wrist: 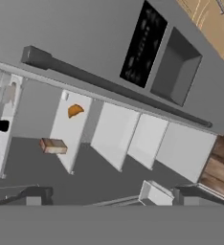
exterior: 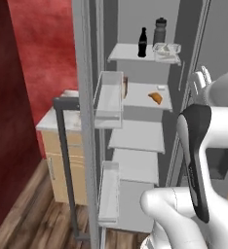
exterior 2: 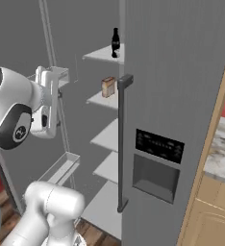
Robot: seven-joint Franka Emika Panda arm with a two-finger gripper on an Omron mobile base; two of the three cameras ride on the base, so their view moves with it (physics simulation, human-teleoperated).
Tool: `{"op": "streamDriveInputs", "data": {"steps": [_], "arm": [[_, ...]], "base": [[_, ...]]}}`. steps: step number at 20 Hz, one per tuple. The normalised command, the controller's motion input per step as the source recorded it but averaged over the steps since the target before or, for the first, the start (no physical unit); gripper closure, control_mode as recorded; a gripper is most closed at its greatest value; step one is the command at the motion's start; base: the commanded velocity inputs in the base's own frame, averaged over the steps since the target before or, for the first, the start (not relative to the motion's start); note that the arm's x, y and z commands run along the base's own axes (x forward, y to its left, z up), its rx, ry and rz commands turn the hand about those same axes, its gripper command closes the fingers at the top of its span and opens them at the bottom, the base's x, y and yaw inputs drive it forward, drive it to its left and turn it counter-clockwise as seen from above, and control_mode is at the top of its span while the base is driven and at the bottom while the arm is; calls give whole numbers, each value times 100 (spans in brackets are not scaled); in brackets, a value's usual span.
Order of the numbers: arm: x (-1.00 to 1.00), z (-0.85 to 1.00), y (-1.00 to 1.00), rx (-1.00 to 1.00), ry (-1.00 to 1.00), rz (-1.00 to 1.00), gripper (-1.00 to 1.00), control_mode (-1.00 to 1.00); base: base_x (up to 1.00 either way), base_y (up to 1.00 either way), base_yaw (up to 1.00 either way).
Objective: Place the tupperware on the top shelf of the fridge. Make space for the tupperware among the existing items by rearranging them on the shelves if needed. Close the fridge door when finished.
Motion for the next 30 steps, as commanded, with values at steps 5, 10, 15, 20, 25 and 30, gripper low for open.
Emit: {"op": "streamDriveInputs", "data": {"steps": [5,10,15,20,25,30], "arm": [[0,0,0,0,0,0,-100,100],[0,0,0,0,0,0,-100,100],[0,0,0,0,0,0,-100,100],[0,0,0,0,0,0,-100,100],[0,0,0,0,0,0,-100,100],[0,0,0,0,0,0,-100,-100]], "base": [[-77,11,-15],[-43,21,-36],[-6,46,-39],[-2,65,-25],[-34,21,-8],[-7,0,0]]}}
